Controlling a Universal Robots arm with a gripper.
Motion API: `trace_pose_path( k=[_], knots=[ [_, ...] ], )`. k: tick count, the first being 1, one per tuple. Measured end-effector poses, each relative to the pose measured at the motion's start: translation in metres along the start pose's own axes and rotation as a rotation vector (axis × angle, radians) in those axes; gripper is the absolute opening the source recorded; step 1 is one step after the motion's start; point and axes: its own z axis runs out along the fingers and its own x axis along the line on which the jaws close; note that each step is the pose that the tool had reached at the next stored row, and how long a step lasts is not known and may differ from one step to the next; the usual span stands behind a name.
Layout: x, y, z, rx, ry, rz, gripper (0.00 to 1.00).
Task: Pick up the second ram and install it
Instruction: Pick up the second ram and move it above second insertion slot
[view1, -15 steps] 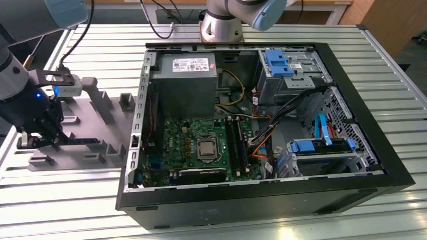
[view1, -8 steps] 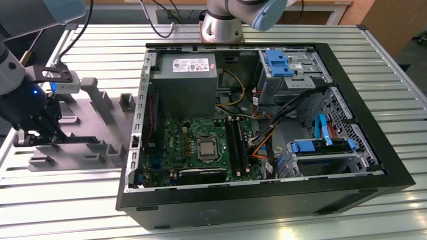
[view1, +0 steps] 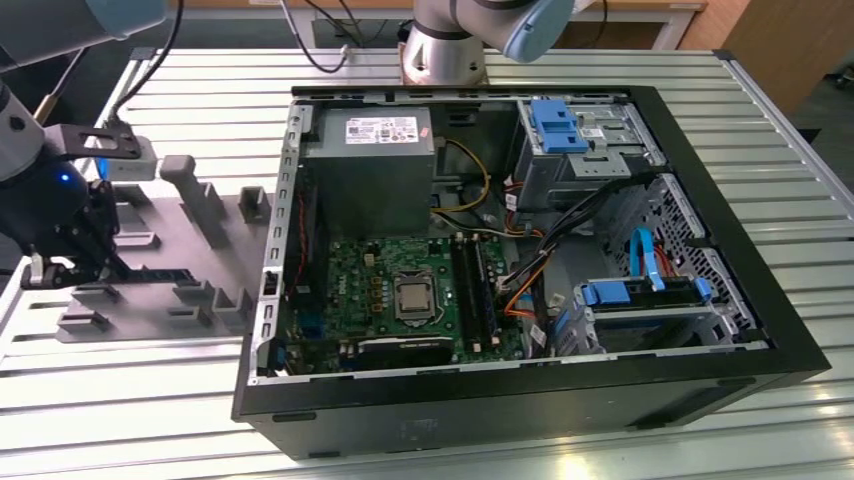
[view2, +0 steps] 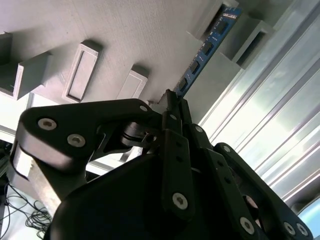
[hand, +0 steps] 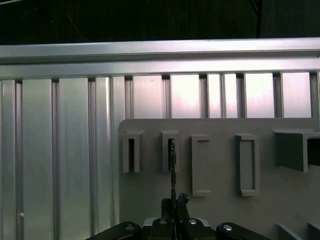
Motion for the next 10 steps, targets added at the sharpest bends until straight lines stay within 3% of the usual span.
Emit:
trace_pose_path(
  k=[10],
  knots=[
    [-0.0002, 0.0001, -0.0173, 0.0000, 0.0001, 0.000, 0.14]
  ],
)
